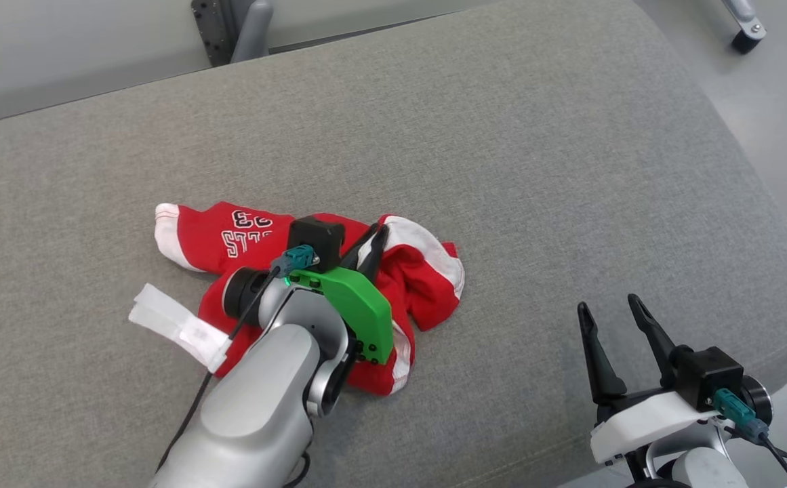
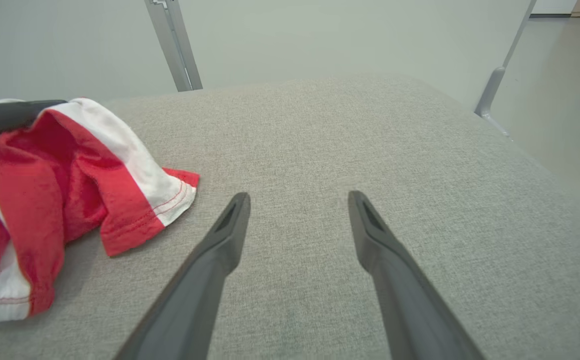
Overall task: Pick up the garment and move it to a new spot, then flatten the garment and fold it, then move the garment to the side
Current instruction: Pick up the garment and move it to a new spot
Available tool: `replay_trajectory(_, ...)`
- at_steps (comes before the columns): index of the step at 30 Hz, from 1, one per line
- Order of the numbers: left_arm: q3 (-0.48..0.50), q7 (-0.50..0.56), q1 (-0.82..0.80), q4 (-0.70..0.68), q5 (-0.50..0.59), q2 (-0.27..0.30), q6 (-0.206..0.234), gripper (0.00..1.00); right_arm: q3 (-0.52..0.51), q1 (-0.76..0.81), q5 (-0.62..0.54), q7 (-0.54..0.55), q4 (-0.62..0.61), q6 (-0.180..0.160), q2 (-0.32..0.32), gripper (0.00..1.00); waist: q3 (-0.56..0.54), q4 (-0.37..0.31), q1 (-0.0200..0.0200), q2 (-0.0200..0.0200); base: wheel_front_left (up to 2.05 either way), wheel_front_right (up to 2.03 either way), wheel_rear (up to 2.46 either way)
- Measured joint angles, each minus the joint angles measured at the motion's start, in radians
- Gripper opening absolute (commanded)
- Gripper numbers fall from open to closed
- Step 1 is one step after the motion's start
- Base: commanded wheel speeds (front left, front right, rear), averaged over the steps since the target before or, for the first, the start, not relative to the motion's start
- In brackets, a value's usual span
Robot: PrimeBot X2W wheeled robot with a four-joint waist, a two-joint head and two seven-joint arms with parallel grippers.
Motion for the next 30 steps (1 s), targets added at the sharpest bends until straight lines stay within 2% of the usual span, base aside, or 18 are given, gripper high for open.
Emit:
replay_trajectory(6, 0.013, -0.053, -0.056, 0.204, -0.011, -0.002, -0.045, 0.0, 0.003, 0.002, 0.012, 0.0, -0.003, 0.0, 0.0, 1.0, 0.027, -0.033, 0.0, 0.0, 0.0, 0.0, 0.0)
replay_trajectory(7, 0.015, -0.063, -0.059, 0.223, -0.017, -0.002, -0.053, 0.07, -0.002, 0.002, 0.013, 0.0, -0.005, 0.0, 0.001, 1.0, 0.031, -0.034, 0.0, 0.0001, 0.0, 0.0, 0.0)
replay_trajectory(8, 0.015, -0.072, -0.064, 0.239, -0.02, -0.002, -0.063, 0.27, -0.007, 0.002, 0.013, 0.0, -0.007, 0.0, 0.001, 1.0, 0.035, -0.033, 0.0, 0.0001, 0.0, 0.0, 0.0)
replay_trajectory(10, 0.019, -0.098, -0.076, 0.249, -0.04, -0.004, -0.083, 1.0, -0.01, 0.004, 0.01, 0.0, -0.008, 0.0, 0.001, 1.0, 0.037, -0.026, 0.0, 0.0, 0.0, 0.0, 0.0)
replay_trajectory(13, 0.02, -0.131, -0.08, 0.23, -0.057, -0.005, -0.098, 1.0, -0.013, 0.005, -0.002, 0.0, -0.017, 0.0, 0.001, 1.0, 0.032, -0.01, 0.0, 0.0, 0.0, 0.0, 0.0)
replay_trajectory(16, 0.035, -0.174, -0.065, 0.16, -0.072, -0.002, -0.095, 1.0, -0.022, 0.005, -0.014, 0.0, -0.04, 0.0, 0.002, 1.0, 0.015, 0.007, 0.0, 0.0, 0.0, 0.0, 0.0)
replay_trajectory(18, 0.05, -0.192, -0.024, 0.083, -0.074, 0.021, -0.08, 1.0, -0.031, 0.007, -0.028, 0.0, -0.058, 0.0, 0.001, 1.0, 0.001, 0.021, -0.0001, 0.0, 0.0, 0.0, 0.0)
replay_trajectory(20, 0.068, -0.202, 0.035, -0.012, -0.076, 0.066, -0.048, 1.0, -0.037, 0.015, -0.042, 0.0, -0.074, 0.0, -0.001, 1.0, -0.012, 0.038, 0.0, 0.0, 0.0, 0.0, 0.0)
replay_trajectory(25, 0.128, -0.222, 0.225, -0.279, -0.073, 0.194, 0.063, 1.0, -0.048, 0.03, -0.057, 0.0, -0.112, 0.0, -0.022, 1.0, -0.043, 0.082, 0.0, 0.0, 0.0, 0.0, 0.0)
replay_trajectory(30, 0.199, -0.24, 0.45, -0.444, -0.077, 0.258, 0.162, 1.0, -0.073, 0.069, -0.058, 0.0, -0.12, 0.0, -0.038, 1.0, -0.08, 0.124, 0.0, 0.0, 0.0, 0.0, 0.0)
